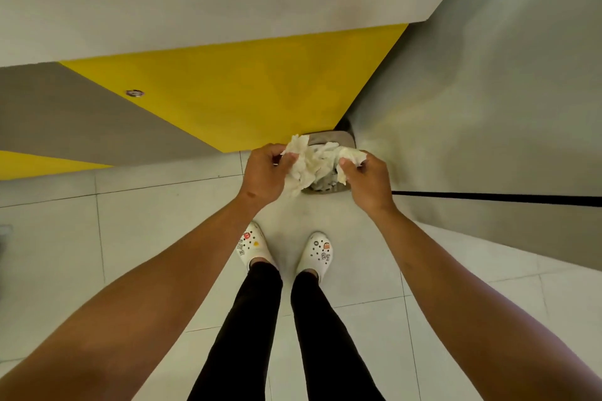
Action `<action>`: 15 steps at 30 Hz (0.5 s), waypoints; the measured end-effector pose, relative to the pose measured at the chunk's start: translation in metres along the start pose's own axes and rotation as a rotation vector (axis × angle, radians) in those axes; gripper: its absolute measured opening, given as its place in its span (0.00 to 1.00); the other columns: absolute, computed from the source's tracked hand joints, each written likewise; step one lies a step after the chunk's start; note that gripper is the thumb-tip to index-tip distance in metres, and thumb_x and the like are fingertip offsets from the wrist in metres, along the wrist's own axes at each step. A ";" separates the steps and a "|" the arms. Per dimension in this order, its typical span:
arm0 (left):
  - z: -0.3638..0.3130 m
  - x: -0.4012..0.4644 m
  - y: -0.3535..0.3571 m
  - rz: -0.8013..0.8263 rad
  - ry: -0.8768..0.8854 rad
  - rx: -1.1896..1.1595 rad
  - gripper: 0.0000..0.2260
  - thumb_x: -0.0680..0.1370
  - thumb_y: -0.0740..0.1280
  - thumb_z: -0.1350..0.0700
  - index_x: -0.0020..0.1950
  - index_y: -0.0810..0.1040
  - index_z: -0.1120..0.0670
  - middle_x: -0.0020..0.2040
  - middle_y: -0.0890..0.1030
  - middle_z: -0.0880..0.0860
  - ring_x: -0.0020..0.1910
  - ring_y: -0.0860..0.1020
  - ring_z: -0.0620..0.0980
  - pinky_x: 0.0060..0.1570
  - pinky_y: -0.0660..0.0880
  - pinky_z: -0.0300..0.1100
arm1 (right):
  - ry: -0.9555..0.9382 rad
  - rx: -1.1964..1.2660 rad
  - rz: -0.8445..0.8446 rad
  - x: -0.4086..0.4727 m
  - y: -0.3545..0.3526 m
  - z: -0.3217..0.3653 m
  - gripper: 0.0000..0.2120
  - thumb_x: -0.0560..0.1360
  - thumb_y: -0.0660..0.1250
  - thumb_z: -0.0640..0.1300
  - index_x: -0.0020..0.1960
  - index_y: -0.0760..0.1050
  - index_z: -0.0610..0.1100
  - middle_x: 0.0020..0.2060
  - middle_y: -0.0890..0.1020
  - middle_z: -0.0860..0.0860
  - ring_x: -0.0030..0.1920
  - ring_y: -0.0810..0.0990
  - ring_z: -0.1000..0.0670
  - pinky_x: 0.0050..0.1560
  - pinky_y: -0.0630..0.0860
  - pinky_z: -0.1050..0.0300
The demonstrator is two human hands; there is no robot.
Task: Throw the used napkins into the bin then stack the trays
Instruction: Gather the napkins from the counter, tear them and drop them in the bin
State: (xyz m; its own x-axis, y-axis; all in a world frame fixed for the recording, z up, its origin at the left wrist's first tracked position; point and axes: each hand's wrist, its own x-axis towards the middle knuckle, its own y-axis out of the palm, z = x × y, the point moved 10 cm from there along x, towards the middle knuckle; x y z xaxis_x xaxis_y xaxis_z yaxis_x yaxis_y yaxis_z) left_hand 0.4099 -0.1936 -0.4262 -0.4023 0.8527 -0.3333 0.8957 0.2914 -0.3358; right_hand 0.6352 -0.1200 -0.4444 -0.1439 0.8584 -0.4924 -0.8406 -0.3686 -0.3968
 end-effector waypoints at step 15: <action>0.090 0.042 0.062 0.057 -0.154 -0.062 0.06 0.80 0.68 0.60 0.45 0.84 0.56 0.35 0.80 0.53 0.33 0.74 0.43 0.34 0.70 0.33 | 0.180 -0.090 0.195 0.070 0.053 -0.097 0.31 0.77 0.65 0.61 0.74 0.68 0.46 0.69 0.75 0.48 0.67 0.75 0.47 0.63 0.75 0.53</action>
State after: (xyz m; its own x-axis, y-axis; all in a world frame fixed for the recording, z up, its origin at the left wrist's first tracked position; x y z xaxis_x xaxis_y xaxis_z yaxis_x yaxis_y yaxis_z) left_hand 0.4315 -0.1790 -0.5403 -0.3706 0.7935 -0.4828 0.9259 0.2748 -0.2592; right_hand 0.6310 -0.1147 -0.5754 -0.1968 0.6940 -0.6926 -0.7553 -0.5577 -0.3442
